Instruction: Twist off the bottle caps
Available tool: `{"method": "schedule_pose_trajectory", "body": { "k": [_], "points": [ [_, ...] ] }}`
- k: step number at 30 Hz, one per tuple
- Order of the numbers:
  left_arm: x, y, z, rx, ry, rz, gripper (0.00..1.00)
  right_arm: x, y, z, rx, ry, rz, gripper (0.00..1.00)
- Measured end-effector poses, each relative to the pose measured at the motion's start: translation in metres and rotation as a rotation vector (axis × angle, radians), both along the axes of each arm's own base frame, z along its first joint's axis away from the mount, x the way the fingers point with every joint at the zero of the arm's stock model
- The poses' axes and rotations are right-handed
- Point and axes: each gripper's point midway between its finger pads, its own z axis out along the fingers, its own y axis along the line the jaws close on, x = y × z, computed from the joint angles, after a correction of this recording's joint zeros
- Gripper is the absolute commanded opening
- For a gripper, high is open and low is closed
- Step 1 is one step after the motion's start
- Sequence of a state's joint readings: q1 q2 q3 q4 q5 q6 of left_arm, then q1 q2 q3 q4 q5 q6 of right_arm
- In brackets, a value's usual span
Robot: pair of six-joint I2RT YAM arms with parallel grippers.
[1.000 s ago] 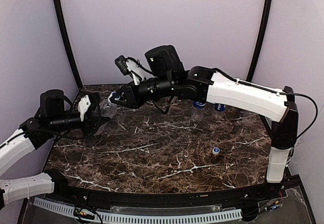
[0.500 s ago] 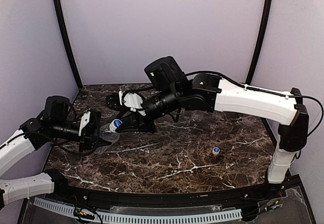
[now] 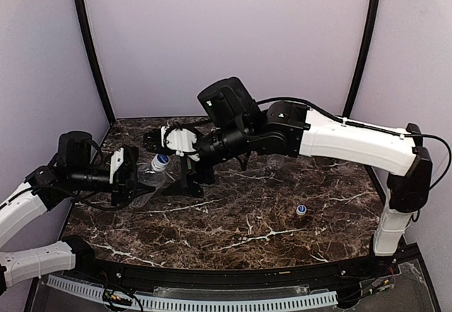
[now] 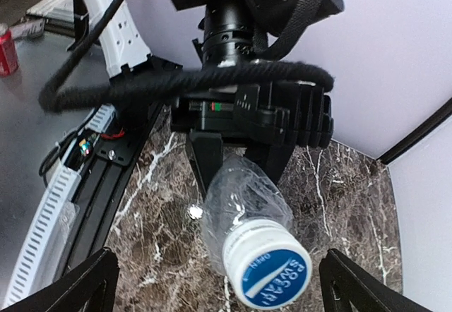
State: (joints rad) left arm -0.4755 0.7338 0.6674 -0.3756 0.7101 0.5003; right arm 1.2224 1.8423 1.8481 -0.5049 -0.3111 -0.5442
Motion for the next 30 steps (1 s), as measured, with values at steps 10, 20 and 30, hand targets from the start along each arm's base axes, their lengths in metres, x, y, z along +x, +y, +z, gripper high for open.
{"method": "schedule_pose_trajectory", "body": {
  "k": [10,20,30],
  "points": [
    [0.042,0.011,0.013,-0.002,-0.112,0.203,0.22,0.064,0.006,0.046,0.21,0.477,-0.419,0.64],
    [0.048,0.013,0.017,-0.009,-0.134,0.234,0.22,0.073,0.023,0.03,0.202,0.635,-0.512,0.5],
    [0.052,0.015,0.014,0.005,-0.128,0.258,0.22,0.066,0.025,0.029,0.182,0.622,-0.476,0.0]
  ]
}}
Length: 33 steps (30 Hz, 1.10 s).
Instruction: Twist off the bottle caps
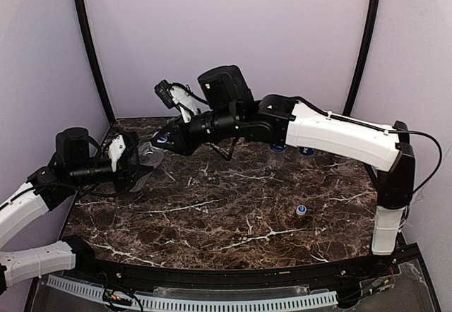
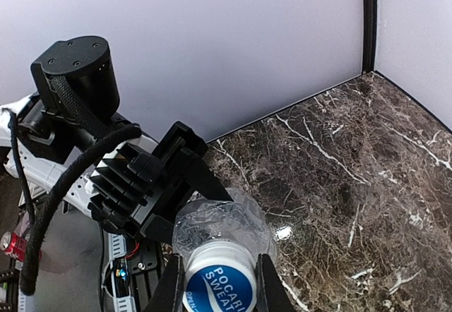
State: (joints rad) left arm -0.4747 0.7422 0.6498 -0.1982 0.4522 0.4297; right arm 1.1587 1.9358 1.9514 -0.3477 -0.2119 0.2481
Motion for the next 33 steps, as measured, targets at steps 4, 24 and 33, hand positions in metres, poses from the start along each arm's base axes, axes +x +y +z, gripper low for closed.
{"method": "schedule_pose_trajectory", "body": {
  "k": [4,24,33],
  "points": [
    [-0.006,-0.002,-0.002,-0.005,0.011,-0.029,0.22,-0.013,-0.002,-0.004,-0.013,-0.131,0.143,0.0],
    [-0.073,-0.02,-0.03,-0.031,0.192,-0.35,0.22,-0.085,-0.023,-0.034,-0.135,-0.858,0.666,0.0],
    [-0.074,-0.019,-0.032,-0.032,0.208,-0.351,0.22,-0.085,-0.026,-0.033,-0.128,-0.97,0.693,0.0]
  ]
}}
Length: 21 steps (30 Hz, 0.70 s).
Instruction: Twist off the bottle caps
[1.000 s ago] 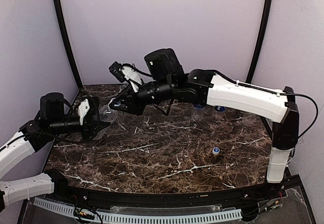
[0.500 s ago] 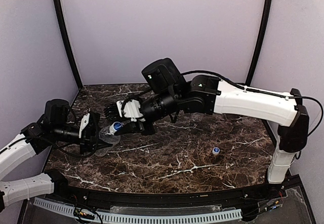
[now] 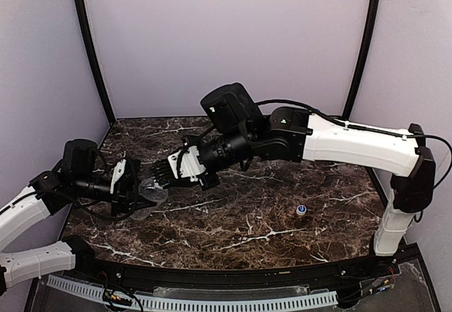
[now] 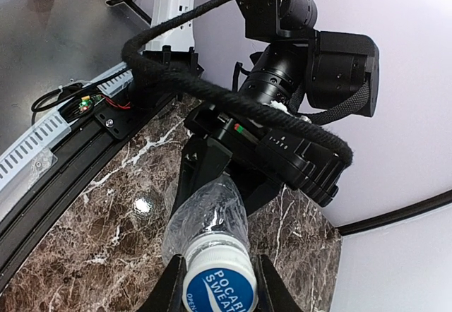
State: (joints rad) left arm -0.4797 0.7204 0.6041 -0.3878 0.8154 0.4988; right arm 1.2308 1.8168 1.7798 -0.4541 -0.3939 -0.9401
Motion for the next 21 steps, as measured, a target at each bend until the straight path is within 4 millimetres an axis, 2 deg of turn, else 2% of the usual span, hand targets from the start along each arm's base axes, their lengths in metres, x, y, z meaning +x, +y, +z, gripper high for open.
{"method": "schedule_pose_trajectory", "body": {
  "k": [6,8,10,13,15,17,19,21],
  "points": [
    [-0.004,-0.001,0.001,-0.009,0.011,-0.02,0.22,-0.005,-0.008,0.002,0.019,-0.046,0.039,0.0],
    [-0.002,0.001,0.0,-0.005,0.017,-0.004,0.22,-0.008,-0.023,0.0,-0.003,-0.031,0.047,0.0],
    [0.0,0.002,0.0,-0.004,0.015,0.011,0.22,-0.008,-0.035,0.009,-0.001,-0.003,0.031,0.0],
    [0.003,0.004,0.001,0.0,0.007,0.033,0.22,-0.002,-0.047,0.032,0.042,0.084,-0.038,0.0],
    [0.008,0.005,0.002,0.0,-0.003,0.06,0.22,0.015,-0.059,0.043,0.077,0.172,-0.148,0.0],
    [0.014,0.008,0.003,-0.005,-0.018,0.096,0.22,0.042,-0.077,0.043,0.095,0.277,-0.31,0.0],
    [0.02,0.01,0.003,-0.013,-0.022,0.136,0.22,0.081,-0.103,0.03,0.1,0.393,-0.54,0.0],
    [0.026,0.013,0.003,-0.025,-0.022,0.176,0.23,0.122,-0.14,-0.001,0.084,0.521,-0.82,0.0]
  ]
}}
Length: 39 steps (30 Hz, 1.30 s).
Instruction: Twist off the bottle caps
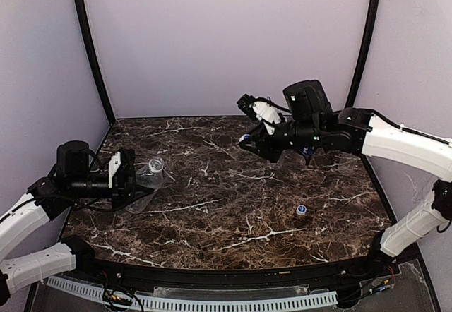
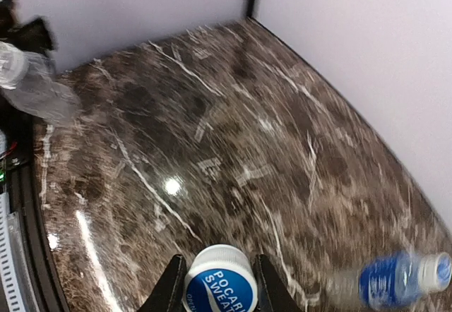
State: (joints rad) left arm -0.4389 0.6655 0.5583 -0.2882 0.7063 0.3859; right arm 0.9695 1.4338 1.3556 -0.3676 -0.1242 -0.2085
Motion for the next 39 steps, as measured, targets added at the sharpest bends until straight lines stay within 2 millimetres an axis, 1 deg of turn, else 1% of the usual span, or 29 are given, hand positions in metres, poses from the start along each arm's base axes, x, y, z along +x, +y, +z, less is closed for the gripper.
{"method": "schedule_pose_trajectory", "body": {
  "k": [1,2,3,4,6,7,9,11,15,18,22,23,26,27,30,33,35,36,39],
  "points": [
    [0.003,0.002,0.0,-0.008,0.0,0.022,0.23,0.015,-0.019,-0.018,-0.016,0.067,-0.118,0.0],
    [0.006,0.003,0.001,-0.016,0.001,0.039,0.23,0.029,-0.044,-0.041,-0.038,0.146,-0.249,0.0],
    [0.007,0.004,0.001,-0.023,0.003,0.051,0.24,0.039,-0.076,-0.071,-0.07,0.236,-0.391,0.0],
    [0.009,0.005,0.001,-0.03,0.003,0.063,0.24,0.044,-0.107,-0.097,-0.104,0.308,-0.515,0.0],
    [0.011,0.006,0.002,-0.043,0.005,0.081,0.24,0.045,-0.161,-0.145,-0.153,0.436,-0.713,0.0],
    [0.012,0.007,0.003,-0.048,0.004,0.088,0.24,0.039,-0.189,-0.17,-0.181,0.508,-0.811,0.0],
    [0.013,0.008,0.004,-0.058,0.006,0.098,0.24,0.025,-0.224,-0.206,-0.23,0.619,-0.944,0.0],
    [0.014,0.008,0.006,-0.066,0.007,0.104,0.25,0.014,-0.242,-0.23,-0.266,0.701,-1.026,0.0],
    [0.016,0.01,0.008,-0.076,0.009,0.119,0.25,0.004,-0.255,-0.26,-0.313,0.794,-1.121,0.0],
    [0.016,0.012,0.009,-0.079,0.009,0.126,0.25,-0.002,-0.259,-0.272,-0.322,0.832,-1.161,0.0],
    [0.017,0.012,0.009,-0.08,0.008,0.129,0.25,-0.014,-0.265,-0.282,-0.318,0.872,-1.199,0.0],
    [0.017,0.012,0.009,-0.08,0.008,0.129,0.25,-0.018,-0.267,-0.285,-0.315,0.88,-1.207,0.03],
    [0.018,0.012,0.011,-0.084,0.001,0.129,0.25,-0.022,-0.269,-0.285,-0.287,0.886,-1.221,0.26],
    [0.018,0.012,0.012,-0.086,-0.003,0.129,0.25,-0.022,-0.268,-0.285,-0.278,0.889,-1.223,0.29],
    [0.019,0.011,0.014,-0.091,-0.012,0.129,0.25,-0.02,-0.266,-0.286,-0.271,0.897,-1.223,0.34],
    [0.019,0.011,0.014,-0.091,-0.013,0.129,0.25,-0.017,-0.264,-0.286,-0.266,0.901,-1.227,0.47],
    [0.019,0.011,0.014,-0.091,-0.013,0.128,0.25,-0.014,-0.262,-0.285,-0.252,0.894,-1.225,0.55],
    [0.019,0.011,0.014,-0.091,-0.013,0.128,0.25,-0.013,-0.261,-0.285,-0.244,0.894,-1.229,0.57],
    [0.02,0.011,0.013,-0.09,-0.012,0.128,0.25,-0.01,-0.261,-0.284,-0.233,0.887,-1.229,0.58]
  ]
}}
